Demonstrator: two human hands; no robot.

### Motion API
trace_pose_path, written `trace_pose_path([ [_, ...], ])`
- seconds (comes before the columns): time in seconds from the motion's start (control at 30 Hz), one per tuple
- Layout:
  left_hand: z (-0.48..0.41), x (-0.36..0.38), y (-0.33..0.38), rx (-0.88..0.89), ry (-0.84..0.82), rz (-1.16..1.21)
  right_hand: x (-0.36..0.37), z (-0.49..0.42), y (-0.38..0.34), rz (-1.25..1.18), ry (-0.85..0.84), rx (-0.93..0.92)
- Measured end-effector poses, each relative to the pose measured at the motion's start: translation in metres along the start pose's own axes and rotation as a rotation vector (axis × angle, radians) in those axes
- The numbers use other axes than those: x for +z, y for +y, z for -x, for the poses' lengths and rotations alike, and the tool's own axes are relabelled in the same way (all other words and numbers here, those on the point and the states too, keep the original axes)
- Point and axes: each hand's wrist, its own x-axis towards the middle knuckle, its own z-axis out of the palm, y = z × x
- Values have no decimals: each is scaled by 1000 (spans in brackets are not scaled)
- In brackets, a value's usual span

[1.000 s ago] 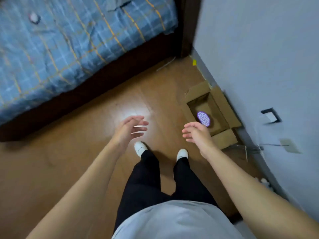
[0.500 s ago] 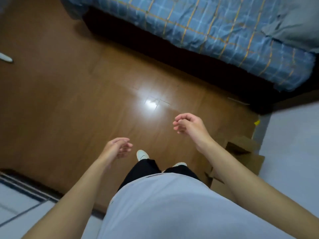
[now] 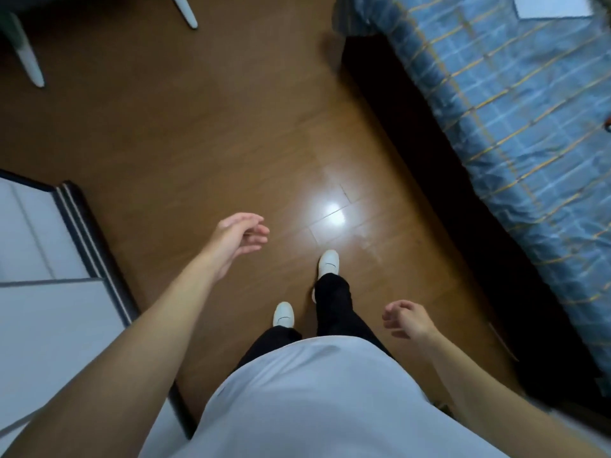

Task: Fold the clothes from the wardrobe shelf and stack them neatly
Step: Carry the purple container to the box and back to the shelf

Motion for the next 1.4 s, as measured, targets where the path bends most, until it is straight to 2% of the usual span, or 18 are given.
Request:
trace_pose_path([
  [0.17, -34, -21, 35, -50, 136, 52, -17, -50, -76, 127, -33, 20],
  [0.33, -50, -37, 41, -221, 291, 79, -3, -78, -210, 225, -144, -94],
  [0.57, -54, -73, 27, -521, 304, 68, 68, -91, -434, 178, -322, -394],
  [0.7, -82, -112, 42, -590, 342, 167, 116, -95, -530, 231, -382, -454],
  [0.8, -121, -152, 74, -645, 357, 200, 141, -101, -577, 276, -347, -427],
  [0.97, -212, -230, 171, -481, 307, 159, 159, -114, -623, 362, -263, -334],
  [1.2, -349, -310, 364, -112, 314, 218, 163, -155, -693, 447, -177, -215],
  [1.3, -395, -329, 426, -55, 339, 212, 178, -179, -749, 464, -158, -199],
  [1.4, -430, -343, 460, -82, 370, 206, 205, -201, -825, 475, -190, -214],
])
